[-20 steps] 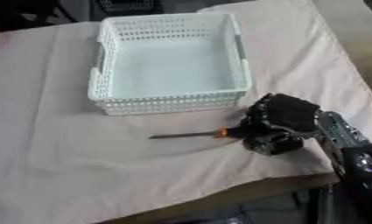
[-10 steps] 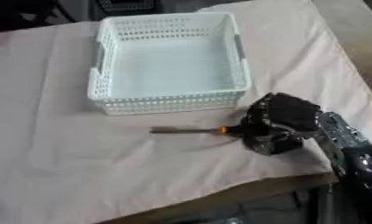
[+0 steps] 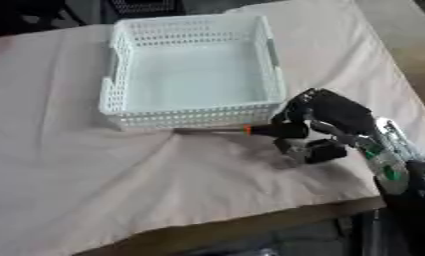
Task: Pick up objects on the table and place them in the box.
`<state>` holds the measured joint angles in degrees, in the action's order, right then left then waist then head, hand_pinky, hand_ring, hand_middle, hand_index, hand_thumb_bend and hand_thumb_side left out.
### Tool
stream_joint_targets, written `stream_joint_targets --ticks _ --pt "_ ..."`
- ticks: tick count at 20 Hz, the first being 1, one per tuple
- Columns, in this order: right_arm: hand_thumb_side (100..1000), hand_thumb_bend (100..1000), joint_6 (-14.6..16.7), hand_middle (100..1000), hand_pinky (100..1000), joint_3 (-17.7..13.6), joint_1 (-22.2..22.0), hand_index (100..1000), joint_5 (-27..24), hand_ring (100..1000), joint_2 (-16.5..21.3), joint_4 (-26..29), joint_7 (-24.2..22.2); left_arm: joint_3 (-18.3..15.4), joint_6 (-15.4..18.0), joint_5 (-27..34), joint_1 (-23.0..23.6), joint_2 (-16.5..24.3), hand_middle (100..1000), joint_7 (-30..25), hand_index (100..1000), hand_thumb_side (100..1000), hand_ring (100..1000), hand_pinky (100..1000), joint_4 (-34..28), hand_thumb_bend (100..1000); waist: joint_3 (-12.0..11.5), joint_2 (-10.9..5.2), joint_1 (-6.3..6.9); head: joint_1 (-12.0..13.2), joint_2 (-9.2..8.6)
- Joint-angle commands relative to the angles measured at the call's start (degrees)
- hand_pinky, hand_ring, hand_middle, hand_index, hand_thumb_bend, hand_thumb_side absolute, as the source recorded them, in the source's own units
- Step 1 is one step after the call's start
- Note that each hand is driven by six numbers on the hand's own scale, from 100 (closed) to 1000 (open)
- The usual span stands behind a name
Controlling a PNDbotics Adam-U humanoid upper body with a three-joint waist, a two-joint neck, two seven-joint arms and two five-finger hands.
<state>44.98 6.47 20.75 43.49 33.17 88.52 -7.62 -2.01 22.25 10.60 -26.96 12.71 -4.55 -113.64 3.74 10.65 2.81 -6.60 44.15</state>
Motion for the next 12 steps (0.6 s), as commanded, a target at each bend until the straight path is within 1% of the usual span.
stream_joint_targets --ticks 1,5,12 --pt "224 100 -1.0 255 233 -1.2 0.2 382 -3.1 311 0.9 2.3 -2.1 -0.1 0.1 0.0 -0.7 0.1 825 -0.1 849 856 779 683 -1.0 168 0.0 -0.67 -0.16 -0.2 -0.03" --pt "203 100 -1.6 250 233 -1.4 0.2 373 -4.4 310 1.0 3.1 -3.2 -0.1 0.1 0.0 -0.7 0.1 825 -0.1 849 856 779 683 -1.0 168 0.0 -0.66 -0.16 -0.2 -0.03" --pt "212 100 -2.2 245 229 -1.5 -0.1 368 -5.7 307 1.0 3.6 -3.8 0.0 0.0 0.0 -0.7 0.1 825 -0.2 848 857 779 683 -1.0 168 0.1 -0.70 -0.17 -0.1 -0.03"
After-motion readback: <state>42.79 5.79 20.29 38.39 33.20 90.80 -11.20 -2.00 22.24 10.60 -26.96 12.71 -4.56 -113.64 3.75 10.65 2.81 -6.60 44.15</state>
